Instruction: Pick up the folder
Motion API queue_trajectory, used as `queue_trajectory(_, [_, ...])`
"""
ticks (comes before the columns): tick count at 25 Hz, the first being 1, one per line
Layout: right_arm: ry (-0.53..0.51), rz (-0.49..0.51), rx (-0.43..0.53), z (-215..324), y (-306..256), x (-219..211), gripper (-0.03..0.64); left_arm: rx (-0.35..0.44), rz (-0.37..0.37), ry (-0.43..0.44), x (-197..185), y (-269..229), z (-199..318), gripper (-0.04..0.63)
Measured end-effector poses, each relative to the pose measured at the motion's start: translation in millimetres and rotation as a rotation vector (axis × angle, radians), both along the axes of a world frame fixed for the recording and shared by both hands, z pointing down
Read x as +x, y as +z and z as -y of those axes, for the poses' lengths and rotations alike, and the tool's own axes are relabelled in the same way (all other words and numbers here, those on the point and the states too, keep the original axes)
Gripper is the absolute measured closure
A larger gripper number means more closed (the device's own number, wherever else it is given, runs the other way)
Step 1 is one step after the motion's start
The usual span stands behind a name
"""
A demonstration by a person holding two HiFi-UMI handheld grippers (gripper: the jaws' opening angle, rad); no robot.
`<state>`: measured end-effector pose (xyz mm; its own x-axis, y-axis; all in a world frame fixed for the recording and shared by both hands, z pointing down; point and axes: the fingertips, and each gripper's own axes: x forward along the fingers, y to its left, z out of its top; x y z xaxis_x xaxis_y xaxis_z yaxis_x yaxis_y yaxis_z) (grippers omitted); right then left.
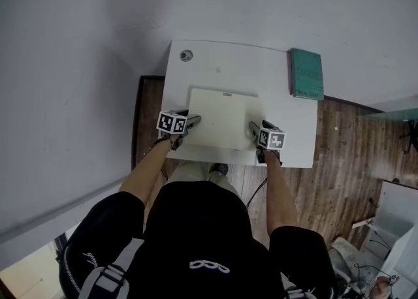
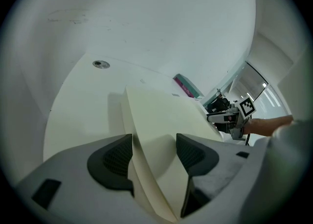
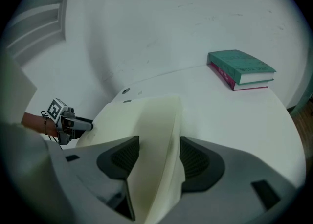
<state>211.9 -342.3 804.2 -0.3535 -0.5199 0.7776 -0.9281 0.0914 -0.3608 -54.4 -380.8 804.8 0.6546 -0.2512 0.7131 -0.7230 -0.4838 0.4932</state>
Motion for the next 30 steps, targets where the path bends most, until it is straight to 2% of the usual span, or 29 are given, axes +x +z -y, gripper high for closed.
queue_trajectory(5, [-0.010, 0.060, 0.010, 5.6, -0.2, -3.0, 0.379, -0.025, -0.001, 0.006, 3.4, 4.3, 1.6, 0.331])
queue_trajectory(10, [0.034, 0.101, 0.007, 0.7, 7.6, 1.6, 0.379, -0.039, -0.002, 0.019, 3.2, 4.1, 0.2, 0.331])
queue_trajectory(22, [0.051, 0.103, 0.002, -0.1, 8.2, 0.6, 0.387, -0.046, -0.016, 0.004, 4.0, 3.6, 1.1, 0.331])
queue_trajectory(30, [0.052, 0.107, -0.003, 0.2, 4.9, -2.2, 0.408, -0.045, 0.012, -0.033, 4.4, 0.9, 2.3, 0.331])
